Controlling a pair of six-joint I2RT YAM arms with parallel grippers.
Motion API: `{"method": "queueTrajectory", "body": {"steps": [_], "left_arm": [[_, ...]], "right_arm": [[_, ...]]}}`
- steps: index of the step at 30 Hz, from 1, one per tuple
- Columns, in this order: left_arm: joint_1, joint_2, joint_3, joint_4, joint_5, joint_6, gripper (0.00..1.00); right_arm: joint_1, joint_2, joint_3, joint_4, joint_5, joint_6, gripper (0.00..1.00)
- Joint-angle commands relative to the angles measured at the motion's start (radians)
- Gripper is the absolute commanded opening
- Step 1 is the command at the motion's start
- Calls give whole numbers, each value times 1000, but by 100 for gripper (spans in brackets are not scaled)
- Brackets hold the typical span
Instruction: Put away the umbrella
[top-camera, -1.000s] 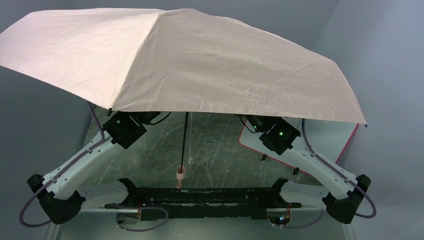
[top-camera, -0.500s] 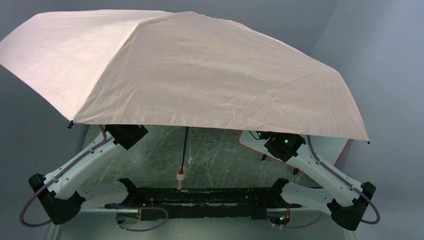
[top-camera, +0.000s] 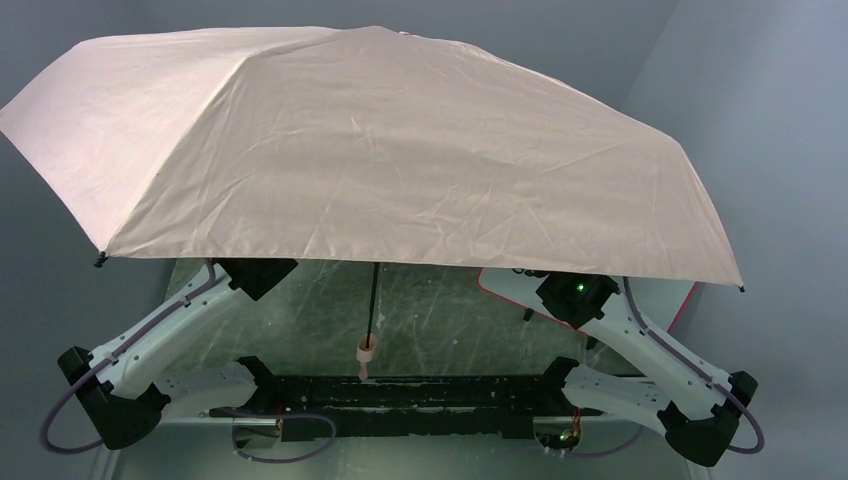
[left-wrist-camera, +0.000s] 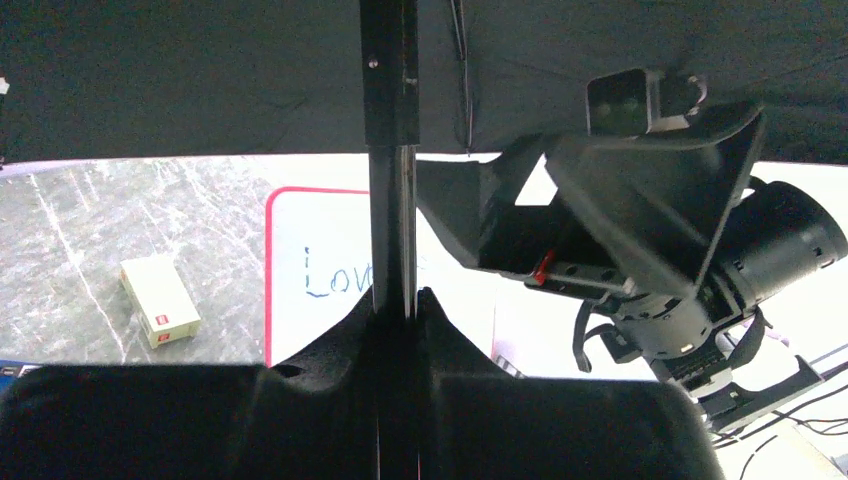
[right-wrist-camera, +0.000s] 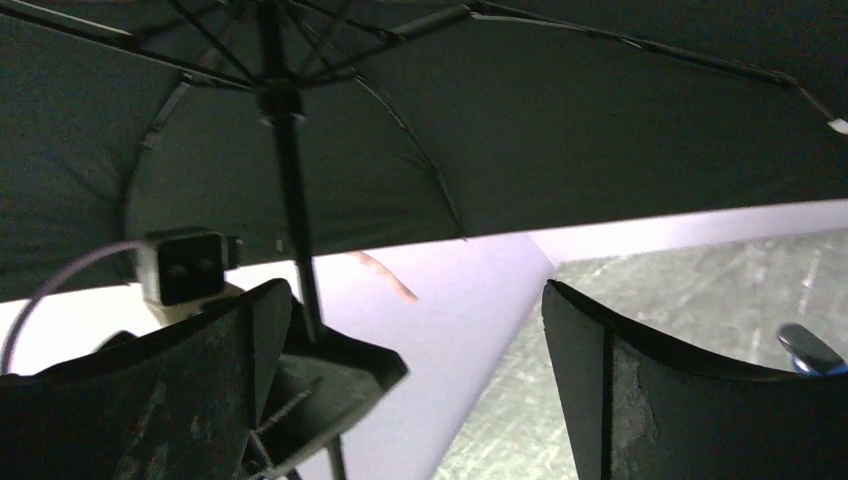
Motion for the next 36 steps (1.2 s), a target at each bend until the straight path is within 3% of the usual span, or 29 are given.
{"method": "queueTrajectory", "body": {"steps": [1,11,22,29,33,36], "left_arm": [[-2,-22,-1,112,47,-5,5],[-2,-22,10,74,52,-7,5],[-2,14,38,31,82,-27,5],[-2,-4,25,40,82,-21,5],[-2,-7,18,47,90,-18,5],[-2,-8,16,56,96,-18,5]], "right_arm": [[-2,21,48,99,-35,4,100],[-10,70,62,68,14,142,100],[-36,120,102,78,-73,149,100],[-36,131,63,259,-79,117,100],[-37,176,98,353,-160,108,90],[-37,225,153,360,-195,106,88]]}}
